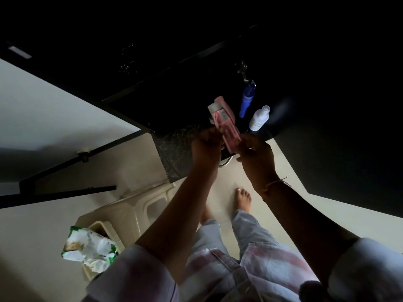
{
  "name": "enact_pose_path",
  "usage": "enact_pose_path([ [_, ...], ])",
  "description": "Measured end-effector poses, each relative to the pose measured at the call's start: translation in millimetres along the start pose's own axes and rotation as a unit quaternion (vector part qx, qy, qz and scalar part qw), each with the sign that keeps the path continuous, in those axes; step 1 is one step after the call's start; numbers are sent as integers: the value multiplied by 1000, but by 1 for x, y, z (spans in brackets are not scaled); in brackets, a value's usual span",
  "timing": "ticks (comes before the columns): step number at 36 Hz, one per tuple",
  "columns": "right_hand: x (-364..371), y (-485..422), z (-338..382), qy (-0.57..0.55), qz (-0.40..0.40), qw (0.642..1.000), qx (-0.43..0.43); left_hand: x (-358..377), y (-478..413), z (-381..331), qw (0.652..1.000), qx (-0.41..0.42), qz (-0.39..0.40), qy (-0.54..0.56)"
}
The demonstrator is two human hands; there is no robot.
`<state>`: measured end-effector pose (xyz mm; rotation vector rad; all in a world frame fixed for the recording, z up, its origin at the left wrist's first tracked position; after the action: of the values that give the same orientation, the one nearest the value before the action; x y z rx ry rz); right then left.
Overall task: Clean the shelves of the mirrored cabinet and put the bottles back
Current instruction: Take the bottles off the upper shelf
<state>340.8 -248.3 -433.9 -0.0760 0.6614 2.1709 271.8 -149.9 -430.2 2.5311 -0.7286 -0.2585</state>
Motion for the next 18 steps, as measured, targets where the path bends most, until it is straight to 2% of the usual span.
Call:
enact_pose_path([
  [5,-4,0,8,-160,1,986,46,11,-3,-6,999,-42,14,-7],
  [9,-2,-2,16,-189,22,981,37,11,-2,-13,998,-48,46,22],
  [13,2,-4,21,-216,-6,975,45,3,-13,-24,1000,-18,18,2],
  [18,7,-16,13,-97,-60,993,36,5,-45,-45,996,-22,11,-86],
])
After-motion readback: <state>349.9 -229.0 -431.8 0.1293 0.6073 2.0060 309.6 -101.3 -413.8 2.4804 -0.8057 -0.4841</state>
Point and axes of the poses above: each hand's wrist, its own y-axis away from the middle knuckle, its own x-axis out of the palm, z = x × y, the point moved 1 cm from there along -y, towards the middle knuckle, and after that the axes turned 2 degrees about z, right-handed, at the moved point
